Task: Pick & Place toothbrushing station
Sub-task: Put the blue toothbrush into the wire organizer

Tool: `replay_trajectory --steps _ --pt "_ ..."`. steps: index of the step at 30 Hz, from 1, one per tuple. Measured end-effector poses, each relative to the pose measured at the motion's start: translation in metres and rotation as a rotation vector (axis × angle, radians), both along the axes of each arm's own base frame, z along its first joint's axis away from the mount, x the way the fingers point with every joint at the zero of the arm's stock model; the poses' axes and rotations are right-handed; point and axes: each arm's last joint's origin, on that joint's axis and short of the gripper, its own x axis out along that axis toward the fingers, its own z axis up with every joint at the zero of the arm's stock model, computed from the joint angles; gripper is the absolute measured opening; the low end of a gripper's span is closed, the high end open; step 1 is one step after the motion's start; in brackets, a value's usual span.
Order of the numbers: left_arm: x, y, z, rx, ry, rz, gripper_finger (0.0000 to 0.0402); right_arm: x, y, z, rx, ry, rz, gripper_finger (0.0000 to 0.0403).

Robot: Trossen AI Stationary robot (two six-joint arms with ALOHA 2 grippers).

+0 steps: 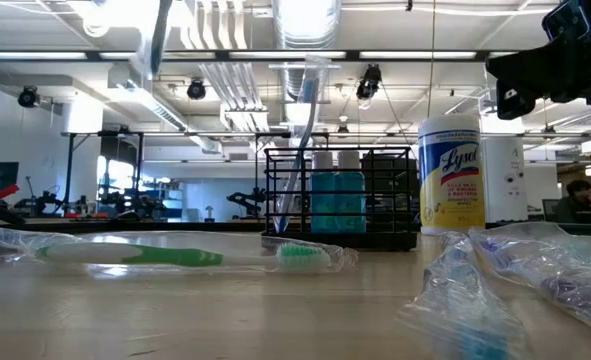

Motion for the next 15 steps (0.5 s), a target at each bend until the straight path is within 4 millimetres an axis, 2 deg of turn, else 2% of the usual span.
replay_trajectory --steps 3,6,10,15 --pt "-0.018 0.018 -0.025 -0.037 -0.054 -0.013 0.0001 0.001 0.0 -0.001 -0.003 0.009 -0.001 0.0008" --pt "-0.033 0.029 -0.04 -0.076 -0.117 -0.035 0.0001 0.001 0.0 -0.001 -0.004 0.014 -0.003 0.0008" --pt "-0.044 0.035 -0.047 -0.082 -0.15 -0.071 0.0 0.001 0.0 0.001 0.001 -0.011 -0.008 0.0008" --pt "-0.044 0.033 -0.037 -0.003 -0.179 -0.119 0.0 0.001 0.0 0.003 -0.008 -0.028 -0.009 0.0008"
